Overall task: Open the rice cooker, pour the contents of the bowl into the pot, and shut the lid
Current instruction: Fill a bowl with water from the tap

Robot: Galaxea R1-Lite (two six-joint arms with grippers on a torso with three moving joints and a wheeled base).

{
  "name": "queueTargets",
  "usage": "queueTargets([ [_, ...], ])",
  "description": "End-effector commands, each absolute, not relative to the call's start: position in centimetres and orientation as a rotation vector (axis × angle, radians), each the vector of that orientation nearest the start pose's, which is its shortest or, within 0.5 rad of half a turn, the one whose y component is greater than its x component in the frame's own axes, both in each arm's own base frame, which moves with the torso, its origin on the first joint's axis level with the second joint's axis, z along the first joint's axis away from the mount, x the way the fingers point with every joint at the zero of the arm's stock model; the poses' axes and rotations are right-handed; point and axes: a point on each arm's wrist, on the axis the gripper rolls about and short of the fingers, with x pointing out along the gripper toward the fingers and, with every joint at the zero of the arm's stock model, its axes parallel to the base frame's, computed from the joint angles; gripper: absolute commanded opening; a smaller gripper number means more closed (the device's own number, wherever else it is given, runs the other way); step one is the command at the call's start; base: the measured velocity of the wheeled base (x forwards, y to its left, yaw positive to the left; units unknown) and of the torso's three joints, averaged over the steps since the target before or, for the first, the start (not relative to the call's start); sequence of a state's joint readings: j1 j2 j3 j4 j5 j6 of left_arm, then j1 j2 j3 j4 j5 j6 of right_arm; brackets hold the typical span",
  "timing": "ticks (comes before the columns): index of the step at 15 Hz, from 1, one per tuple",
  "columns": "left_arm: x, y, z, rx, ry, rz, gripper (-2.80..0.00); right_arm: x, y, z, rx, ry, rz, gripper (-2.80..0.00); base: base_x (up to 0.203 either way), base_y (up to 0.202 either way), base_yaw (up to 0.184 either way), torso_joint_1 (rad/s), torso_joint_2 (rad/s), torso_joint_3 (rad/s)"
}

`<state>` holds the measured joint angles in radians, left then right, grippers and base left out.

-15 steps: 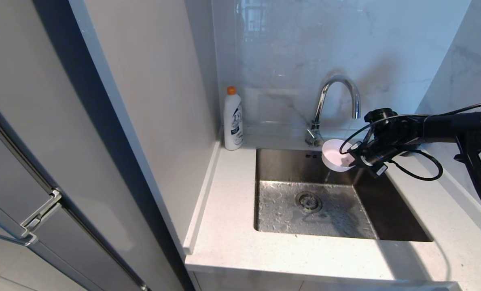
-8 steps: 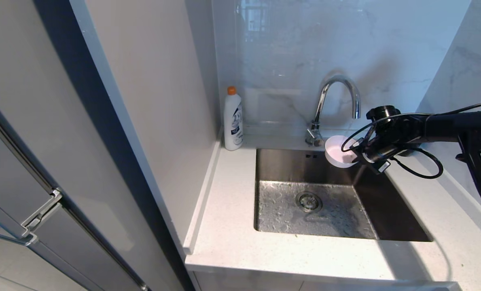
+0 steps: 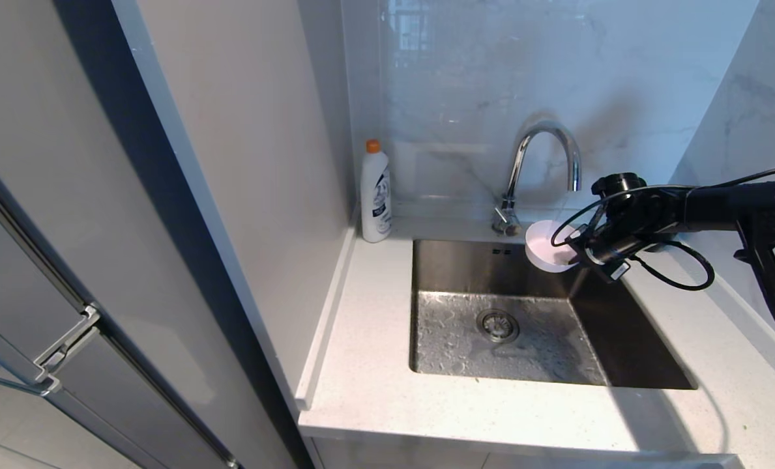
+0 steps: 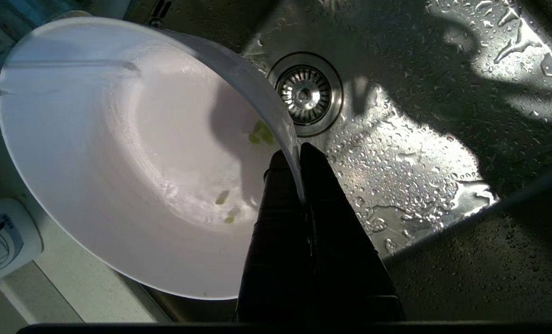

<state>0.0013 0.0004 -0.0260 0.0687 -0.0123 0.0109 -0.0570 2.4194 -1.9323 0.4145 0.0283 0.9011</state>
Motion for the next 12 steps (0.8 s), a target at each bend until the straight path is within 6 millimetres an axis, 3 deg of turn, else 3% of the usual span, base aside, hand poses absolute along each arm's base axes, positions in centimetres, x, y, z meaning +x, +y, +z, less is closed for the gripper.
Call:
queueTargets([
  [1,-2.48,-0.03,7.56,0.010,0.044,-0.011,-2.80,47.71,-2.65,10.14,0.880,0.836,-0.437,-2.80,0.000,0.000,0.000,0.000,0.00,0.000],
  [12,-2.48,-0.03,7.56,0.012,0.045,-0.013,-2.80,47.58,-2.71,10.18,0.879,0.850,-0.446,-2.80,0.000,0.000,0.000,0.000,0.00,0.000],
])
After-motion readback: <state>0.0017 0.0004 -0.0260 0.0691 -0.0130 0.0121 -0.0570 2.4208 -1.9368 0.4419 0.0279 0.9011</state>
